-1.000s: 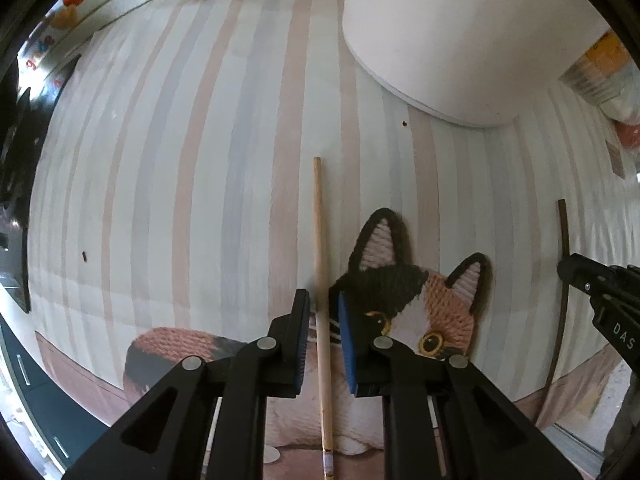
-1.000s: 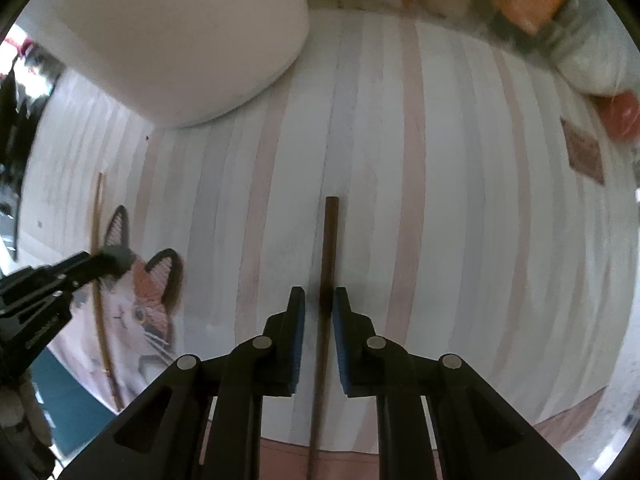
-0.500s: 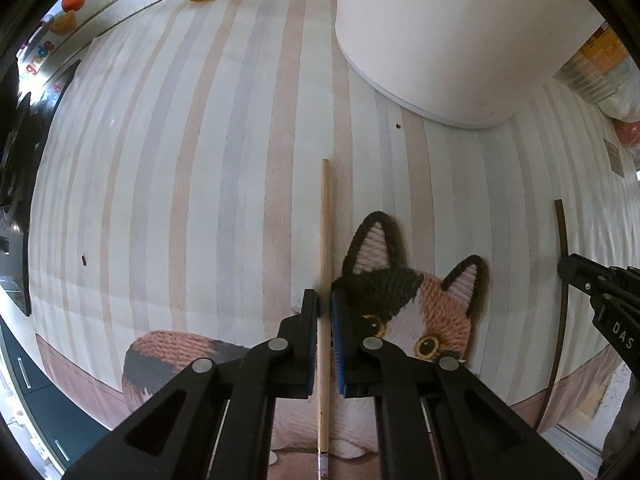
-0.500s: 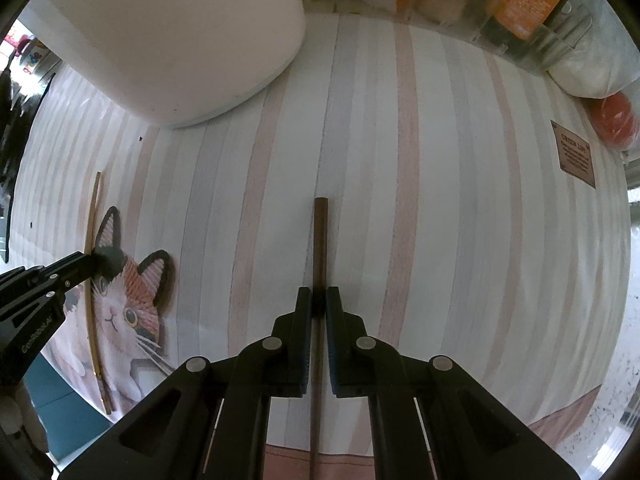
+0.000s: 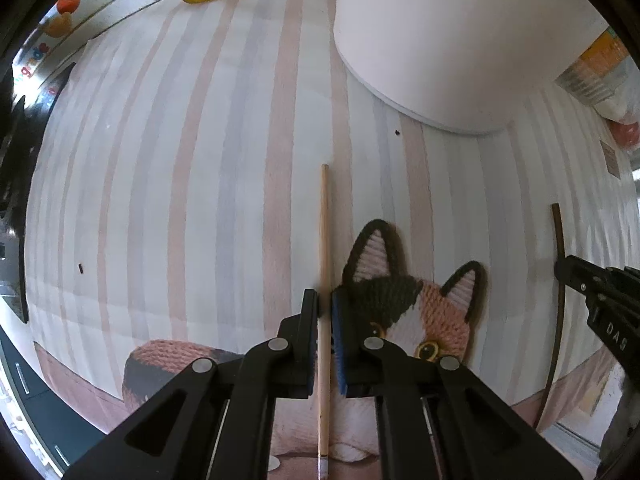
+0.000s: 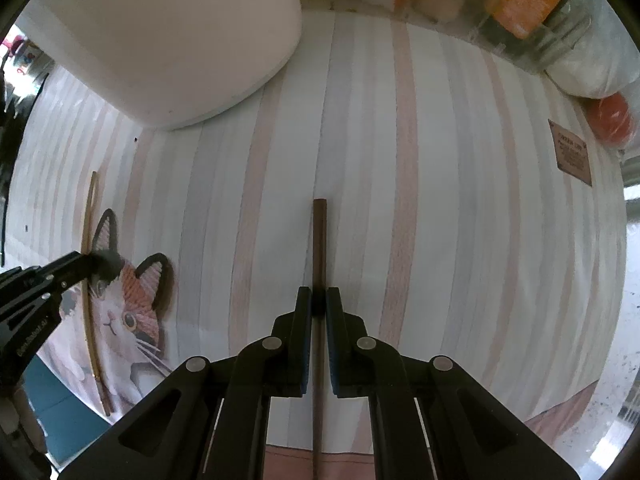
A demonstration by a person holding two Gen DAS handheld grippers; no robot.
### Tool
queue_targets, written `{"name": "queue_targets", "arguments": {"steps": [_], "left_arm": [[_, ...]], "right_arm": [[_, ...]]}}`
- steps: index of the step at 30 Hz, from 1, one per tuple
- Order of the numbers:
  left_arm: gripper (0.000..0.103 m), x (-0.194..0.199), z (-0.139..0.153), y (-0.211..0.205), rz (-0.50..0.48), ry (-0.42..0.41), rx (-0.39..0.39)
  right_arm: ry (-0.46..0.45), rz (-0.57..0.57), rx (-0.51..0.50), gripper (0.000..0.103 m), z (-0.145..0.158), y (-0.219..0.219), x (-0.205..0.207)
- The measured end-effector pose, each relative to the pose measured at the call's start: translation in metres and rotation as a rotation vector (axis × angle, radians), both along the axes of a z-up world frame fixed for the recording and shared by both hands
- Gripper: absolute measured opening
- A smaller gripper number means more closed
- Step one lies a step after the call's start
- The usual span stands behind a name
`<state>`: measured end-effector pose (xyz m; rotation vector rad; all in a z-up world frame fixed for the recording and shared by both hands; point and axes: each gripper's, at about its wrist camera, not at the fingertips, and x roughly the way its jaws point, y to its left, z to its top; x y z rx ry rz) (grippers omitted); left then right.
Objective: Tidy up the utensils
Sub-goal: 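Lift both held chopsticks upright and carry them toward the cream holder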
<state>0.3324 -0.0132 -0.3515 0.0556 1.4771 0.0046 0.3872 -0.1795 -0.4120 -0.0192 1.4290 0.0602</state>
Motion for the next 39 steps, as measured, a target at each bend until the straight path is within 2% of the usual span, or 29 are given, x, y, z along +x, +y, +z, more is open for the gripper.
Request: {"name": "queue_targets", "arguments": {"steps": [7, 11, 18, 30, 39], "left_arm": [[0.004, 0.001, 0.003, 0.006, -0.006, -0.024, 0.013], [0.004, 0.001, 0.013, 0.011, -0.003, -0.047, 0.015], [0.004, -0.005, 0.038, 0.019, -0.012, -0.099, 0.011], [0.004, -0.014, 0.104, 0.009, -0.038, -0.235, -0.018], [0.004, -0.016, 0.137, 0.013, -0.047, -0.316, -0.031]], "right_arm": [[-0.040, -0.041, 0.042, 0.007, 0.003, 0.000, -0.010], [-0.083, -0.064, 0.099, 0.007, 0.009, 0.000, -0.022], [-0.171, -0.093, 0.134, 0.007, 0.031, -0.002, -0.039], [-0.313, -0.091, 0.203, 0.007, 0.091, -0.006, -0.048], [-0.422, -0.067, 0.241, 0.006, 0.132, -0.003, -0.057]]}}
